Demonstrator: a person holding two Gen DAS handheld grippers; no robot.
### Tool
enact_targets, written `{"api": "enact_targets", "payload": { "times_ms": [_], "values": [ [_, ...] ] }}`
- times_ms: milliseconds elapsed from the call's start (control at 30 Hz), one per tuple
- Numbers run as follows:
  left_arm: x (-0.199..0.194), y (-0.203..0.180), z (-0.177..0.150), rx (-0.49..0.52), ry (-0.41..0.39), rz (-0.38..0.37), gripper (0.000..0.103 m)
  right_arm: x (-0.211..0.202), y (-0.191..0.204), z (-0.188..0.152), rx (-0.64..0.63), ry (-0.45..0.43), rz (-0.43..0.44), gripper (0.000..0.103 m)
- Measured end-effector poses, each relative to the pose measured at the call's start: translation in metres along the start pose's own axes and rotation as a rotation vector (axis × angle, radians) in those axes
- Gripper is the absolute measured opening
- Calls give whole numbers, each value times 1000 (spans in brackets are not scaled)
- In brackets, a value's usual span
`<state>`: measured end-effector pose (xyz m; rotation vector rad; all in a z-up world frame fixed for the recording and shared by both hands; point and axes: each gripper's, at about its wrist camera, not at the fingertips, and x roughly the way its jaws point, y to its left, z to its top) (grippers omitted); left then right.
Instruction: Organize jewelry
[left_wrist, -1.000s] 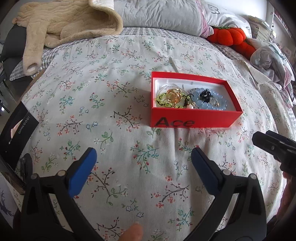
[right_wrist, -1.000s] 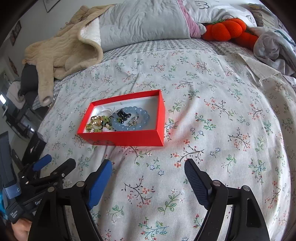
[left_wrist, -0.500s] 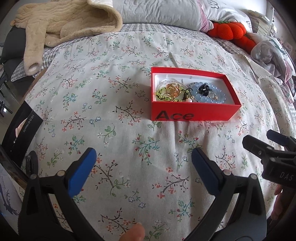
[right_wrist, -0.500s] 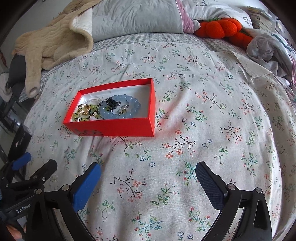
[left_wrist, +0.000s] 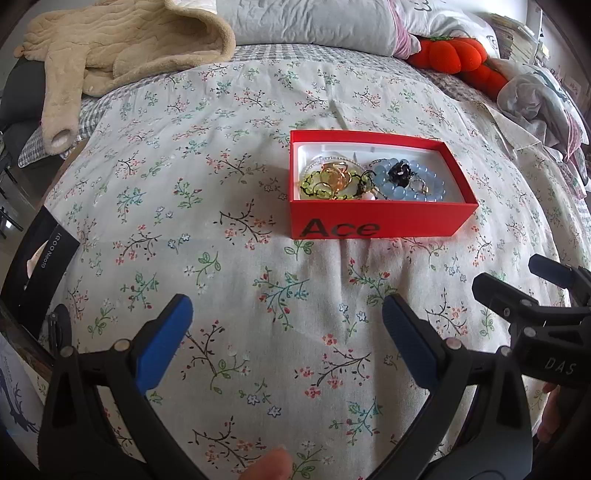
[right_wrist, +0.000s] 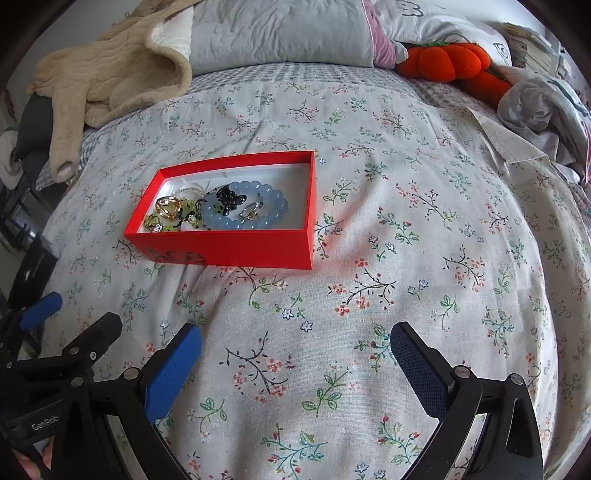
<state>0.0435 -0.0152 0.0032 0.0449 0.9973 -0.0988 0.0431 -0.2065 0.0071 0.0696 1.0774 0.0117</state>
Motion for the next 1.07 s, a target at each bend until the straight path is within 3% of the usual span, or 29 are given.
{"api": "enact_targets", "payload": {
  "times_ms": [700, 1067],
  "values": [
    [4, 4, 1, -11, 13, 2, 102, 1, 2, -2, -13, 8, -7, 103],
    [27, 3, -4, -3, 65, -31, 102, 16, -1, -2, -9, 32, -58, 103]
  ]
}}
